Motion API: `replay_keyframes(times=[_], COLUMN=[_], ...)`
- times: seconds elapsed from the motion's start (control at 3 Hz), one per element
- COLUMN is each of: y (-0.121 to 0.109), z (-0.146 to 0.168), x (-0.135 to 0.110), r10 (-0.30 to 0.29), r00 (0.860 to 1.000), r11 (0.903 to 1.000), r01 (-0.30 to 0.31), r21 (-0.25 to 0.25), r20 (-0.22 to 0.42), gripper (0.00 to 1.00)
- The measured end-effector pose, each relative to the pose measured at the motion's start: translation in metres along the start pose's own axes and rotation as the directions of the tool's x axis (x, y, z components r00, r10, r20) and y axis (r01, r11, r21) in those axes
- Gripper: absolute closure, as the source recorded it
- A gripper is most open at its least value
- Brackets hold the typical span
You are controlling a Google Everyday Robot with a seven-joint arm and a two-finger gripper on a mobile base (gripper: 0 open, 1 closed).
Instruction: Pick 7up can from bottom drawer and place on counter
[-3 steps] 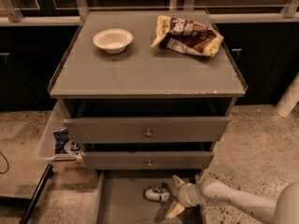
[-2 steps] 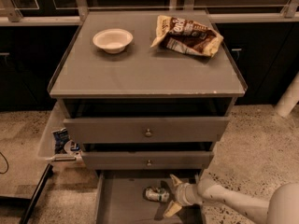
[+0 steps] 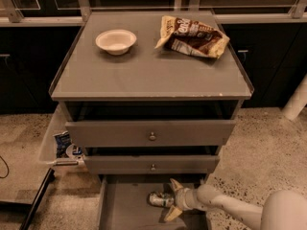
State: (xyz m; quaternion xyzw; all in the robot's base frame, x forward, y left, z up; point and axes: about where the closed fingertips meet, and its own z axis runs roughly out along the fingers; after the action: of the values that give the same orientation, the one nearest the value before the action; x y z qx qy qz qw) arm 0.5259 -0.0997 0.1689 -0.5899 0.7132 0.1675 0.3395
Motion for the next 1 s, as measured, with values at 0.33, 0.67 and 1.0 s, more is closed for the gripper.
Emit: replay_keyframes(times=[0.33,0.67,1.0], y=[0.0,0.002,0.003], z=[0.015,0.027,0.038], x=[0.006,0.008,0.008], r10=[-0.009,-0.01,0.026], r00=[1.0,1.0,0.999], r11=[0.9999,0.9998,0.999], r01=[0.009,0.01,-0.024], r21=[-0.005,-0.017,-0.037], r20=[0.0,0.01,0.035], gripper=[0.0,0.0,0.14])
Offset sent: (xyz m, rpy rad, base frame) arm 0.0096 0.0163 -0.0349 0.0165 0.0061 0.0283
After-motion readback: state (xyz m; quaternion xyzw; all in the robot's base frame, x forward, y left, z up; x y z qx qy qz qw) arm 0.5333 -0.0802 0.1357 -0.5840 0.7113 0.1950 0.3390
